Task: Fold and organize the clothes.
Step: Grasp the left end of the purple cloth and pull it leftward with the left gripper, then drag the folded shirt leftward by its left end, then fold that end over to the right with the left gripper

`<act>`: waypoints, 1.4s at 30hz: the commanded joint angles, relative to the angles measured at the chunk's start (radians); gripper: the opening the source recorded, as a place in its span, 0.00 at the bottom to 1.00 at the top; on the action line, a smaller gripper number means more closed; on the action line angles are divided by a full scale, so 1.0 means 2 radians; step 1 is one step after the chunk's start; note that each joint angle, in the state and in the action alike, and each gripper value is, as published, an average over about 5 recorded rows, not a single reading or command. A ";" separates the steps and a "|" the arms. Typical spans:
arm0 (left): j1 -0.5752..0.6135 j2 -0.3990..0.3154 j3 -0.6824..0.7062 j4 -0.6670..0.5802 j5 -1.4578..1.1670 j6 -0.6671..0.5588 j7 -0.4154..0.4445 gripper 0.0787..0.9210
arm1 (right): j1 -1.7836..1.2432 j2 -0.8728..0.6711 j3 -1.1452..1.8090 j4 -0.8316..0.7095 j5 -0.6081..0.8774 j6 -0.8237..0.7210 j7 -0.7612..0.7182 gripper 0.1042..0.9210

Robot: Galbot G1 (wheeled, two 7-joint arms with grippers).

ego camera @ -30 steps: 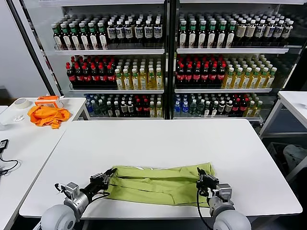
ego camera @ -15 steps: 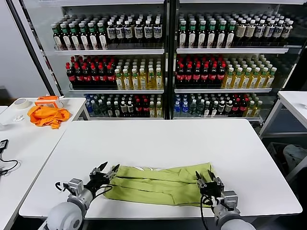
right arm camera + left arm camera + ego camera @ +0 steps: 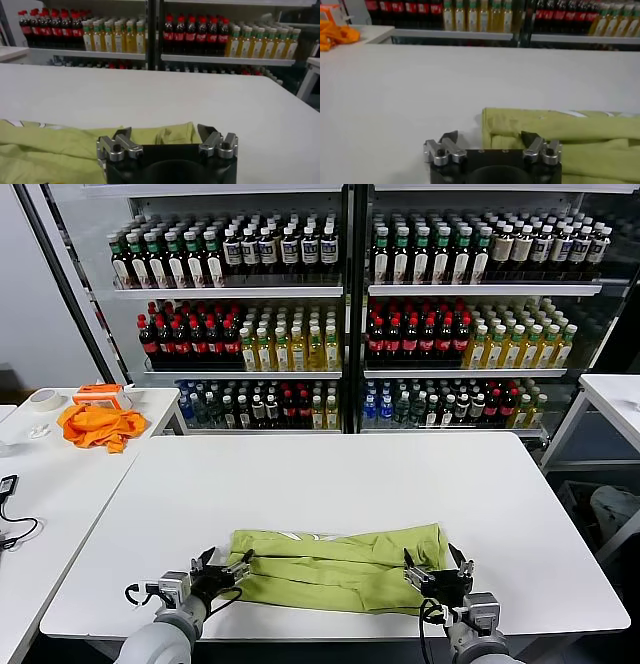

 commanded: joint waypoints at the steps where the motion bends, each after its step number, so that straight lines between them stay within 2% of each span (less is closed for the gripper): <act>1: -0.001 -0.008 0.016 -0.005 -0.003 0.019 -0.041 0.79 | -0.007 0.002 0.002 0.006 -0.009 0.001 0.001 0.88; 12: -0.019 -0.023 0.031 0.014 0.019 0.017 -0.032 0.42 | -0.012 0.004 0.000 0.008 -0.017 0.010 0.007 0.88; 19: -0.009 -0.031 0.023 0.003 0.112 0.040 -0.032 0.17 | -0.010 0.000 0.000 0.008 -0.019 0.011 0.007 0.88; 23: 0.006 -0.027 -0.013 -0.003 0.176 0.029 -0.034 0.05 | -0.003 -0.002 -0.001 0.005 -0.019 0.011 0.007 0.88; 26: 0.016 -0.015 -0.057 -0.006 0.195 0.035 -0.039 0.02 | 0.006 -0.003 -0.008 0.003 -0.019 0.010 0.009 0.88; 32: 0.052 0.022 -0.170 -0.003 0.240 0.079 -0.038 0.02 | 0.025 -0.007 -0.019 -0.002 -0.021 0.008 0.010 0.88; 36: 0.077 0.046 -0.237 0.004 0.246 0.087 -0.036 0.02 | 0.036 -0.008 -0.024 -0.007 -0.021 0.009 0.010 0.88; 39: 0.085 0.055 -0.245 -0.013 0.220 0.088 -0.036 0.02 | 0.042 -0.008 -0.028 -0.012 -0.021 0.009 0.009 0.88; 42: 0.079 0.047 -0.214 -0.061 0.164 0.088 -0.039 0.02 | 0.044 -0.007 -0.030 -0.014 -0.022 0.009 0.011 0.88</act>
